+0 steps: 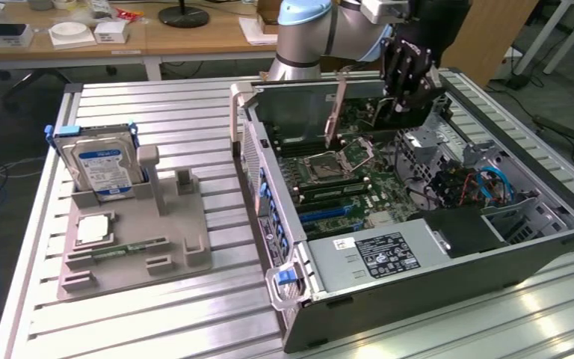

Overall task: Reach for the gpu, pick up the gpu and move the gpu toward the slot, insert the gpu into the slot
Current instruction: 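Insert the gpu into the slot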

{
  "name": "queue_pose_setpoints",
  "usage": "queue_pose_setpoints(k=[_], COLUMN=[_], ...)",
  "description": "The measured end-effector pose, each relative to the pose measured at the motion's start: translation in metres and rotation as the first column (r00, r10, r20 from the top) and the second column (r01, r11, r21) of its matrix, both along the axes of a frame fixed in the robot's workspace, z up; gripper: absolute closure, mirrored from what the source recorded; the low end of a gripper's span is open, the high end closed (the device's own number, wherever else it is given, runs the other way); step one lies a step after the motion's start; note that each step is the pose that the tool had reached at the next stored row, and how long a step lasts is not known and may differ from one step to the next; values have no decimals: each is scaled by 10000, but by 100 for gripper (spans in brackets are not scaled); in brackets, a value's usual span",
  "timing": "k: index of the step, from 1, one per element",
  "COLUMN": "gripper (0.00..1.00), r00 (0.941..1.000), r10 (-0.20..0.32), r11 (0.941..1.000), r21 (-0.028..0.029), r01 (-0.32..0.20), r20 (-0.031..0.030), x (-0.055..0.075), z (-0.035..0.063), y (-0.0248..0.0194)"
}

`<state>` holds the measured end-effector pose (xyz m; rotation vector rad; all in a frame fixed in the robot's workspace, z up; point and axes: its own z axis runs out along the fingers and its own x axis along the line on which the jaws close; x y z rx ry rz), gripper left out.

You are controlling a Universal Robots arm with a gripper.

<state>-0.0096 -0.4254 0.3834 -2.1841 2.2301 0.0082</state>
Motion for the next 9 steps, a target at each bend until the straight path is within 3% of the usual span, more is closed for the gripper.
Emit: queue_pose_setpoints(k=[7,9], gripper=[73,73], r00=[10000,10000], r10=[-3,0], r11=[10000,10000], r21=[-6,-6], r01=[3,0], r20=[1,1], x=[-24,-93], z=[-101,-134], y=[-14,-14])
